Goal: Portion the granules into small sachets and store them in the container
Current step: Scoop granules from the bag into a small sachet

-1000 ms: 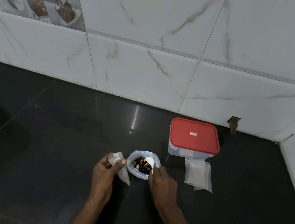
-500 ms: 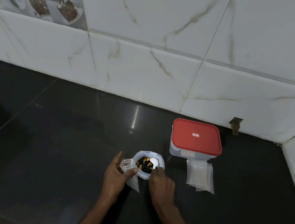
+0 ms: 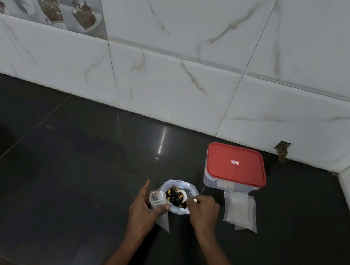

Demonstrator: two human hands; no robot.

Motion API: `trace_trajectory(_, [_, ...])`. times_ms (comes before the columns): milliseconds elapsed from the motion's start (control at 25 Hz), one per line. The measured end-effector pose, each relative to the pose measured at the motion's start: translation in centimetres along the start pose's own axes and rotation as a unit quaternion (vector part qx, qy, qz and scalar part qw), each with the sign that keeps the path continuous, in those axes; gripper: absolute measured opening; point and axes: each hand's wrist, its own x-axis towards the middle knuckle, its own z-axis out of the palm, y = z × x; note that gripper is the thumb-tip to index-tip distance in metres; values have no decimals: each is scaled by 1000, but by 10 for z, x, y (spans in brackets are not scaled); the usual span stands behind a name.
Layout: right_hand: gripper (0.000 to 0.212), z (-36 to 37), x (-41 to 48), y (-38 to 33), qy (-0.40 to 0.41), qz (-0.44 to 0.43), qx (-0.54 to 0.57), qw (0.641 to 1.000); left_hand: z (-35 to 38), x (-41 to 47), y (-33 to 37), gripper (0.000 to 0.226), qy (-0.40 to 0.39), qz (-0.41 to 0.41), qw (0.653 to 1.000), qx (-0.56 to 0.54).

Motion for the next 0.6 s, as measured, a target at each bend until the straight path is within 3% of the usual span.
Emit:
trace_trajectory(200, [22, -7, -6, 4, 7, -56, -23, 998, -2, 0, 4, 101, -5, 3, 1000, 31])
trace_trajectory(600, [18, -15, -2, 4, 1, -2, 65, 998, -2, -5, 13, 100, -2, 0, 998, 57])
